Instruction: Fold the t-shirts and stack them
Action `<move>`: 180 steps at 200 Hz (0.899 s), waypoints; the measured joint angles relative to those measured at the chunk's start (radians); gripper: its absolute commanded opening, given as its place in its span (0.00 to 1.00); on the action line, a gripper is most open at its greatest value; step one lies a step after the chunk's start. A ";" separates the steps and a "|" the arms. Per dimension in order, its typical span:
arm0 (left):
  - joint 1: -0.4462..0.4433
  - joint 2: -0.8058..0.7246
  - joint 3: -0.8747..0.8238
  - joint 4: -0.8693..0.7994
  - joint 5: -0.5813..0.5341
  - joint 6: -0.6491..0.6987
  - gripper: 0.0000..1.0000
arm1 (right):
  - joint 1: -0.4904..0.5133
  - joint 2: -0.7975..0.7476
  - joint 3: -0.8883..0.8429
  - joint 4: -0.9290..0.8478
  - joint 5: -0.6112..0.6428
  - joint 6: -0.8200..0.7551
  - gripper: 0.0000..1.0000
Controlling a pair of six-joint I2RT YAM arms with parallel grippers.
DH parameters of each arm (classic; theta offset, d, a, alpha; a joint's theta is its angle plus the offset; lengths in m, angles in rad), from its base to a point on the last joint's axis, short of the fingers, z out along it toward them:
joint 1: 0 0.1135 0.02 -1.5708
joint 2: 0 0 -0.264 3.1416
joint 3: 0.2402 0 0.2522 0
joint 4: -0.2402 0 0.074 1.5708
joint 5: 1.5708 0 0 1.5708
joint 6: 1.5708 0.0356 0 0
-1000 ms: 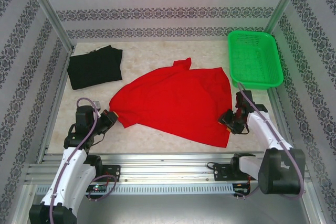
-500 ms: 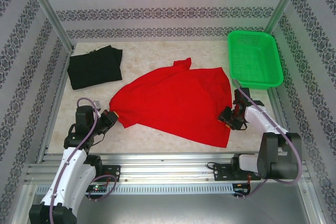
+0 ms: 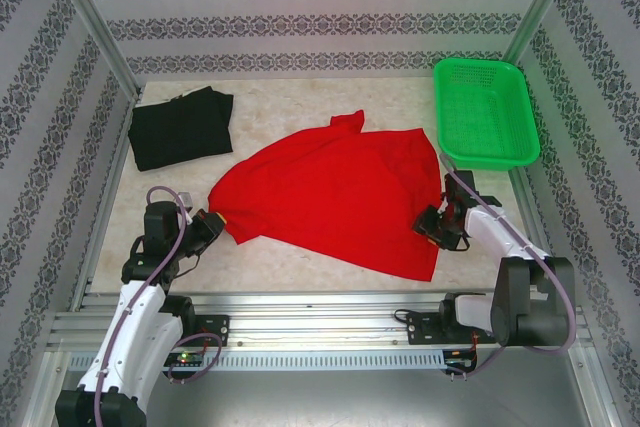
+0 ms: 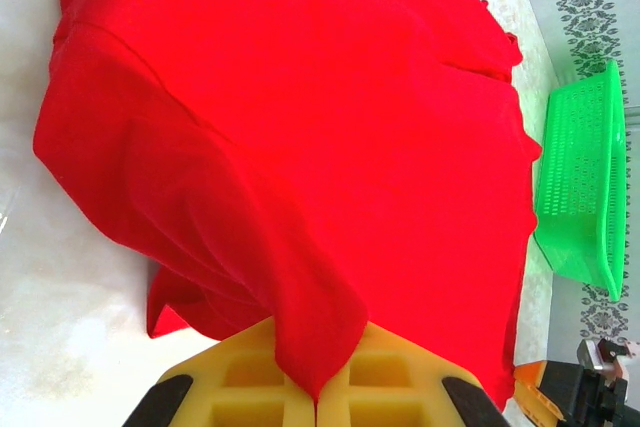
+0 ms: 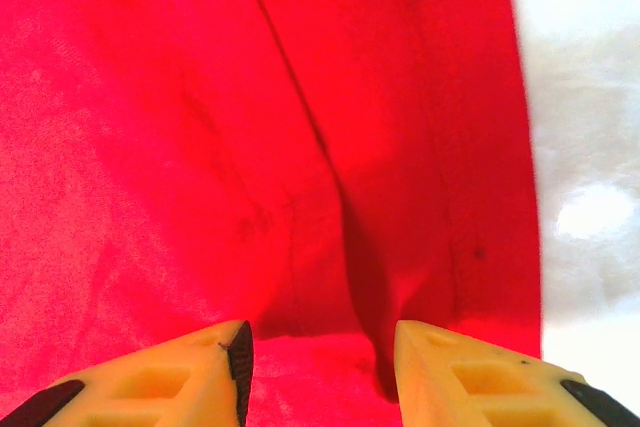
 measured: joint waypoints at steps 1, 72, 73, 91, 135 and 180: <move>0.000 0.000 0.000 0.000 0.000 0.000 0.00 | 0.002 0.000 0.000 0.000 0.000 0.000 0.43; 0.000 -0.021 0.000 0.000 0.000 0.000 0.00 | 0.064 0.013 0.000 0.005 0.032 -0.003 0.43; 0.000 -0.022 0.000 0.000 0.000 0.000 0.00 | 0.064 0.013 0.000 0.004 0.033 -0.002 0.43; 0.000 -0.029 0.000 -0.002 0.000 0.000 0.00 | 0.064 0.010 0.000 -0.008 0.054 -0.001 0.43; 0.000 -0.033 0.000 -0.008 0.000 0.000 0.00 | 0.094 0.010 0.000 -0.024 0.086 0.002 0.38; 0.000 -0.035 0.000 -0.012 0.000 0.000 0.00 | 0.110 -0.024 -0.001 -0.026 0.086 0.023 0.14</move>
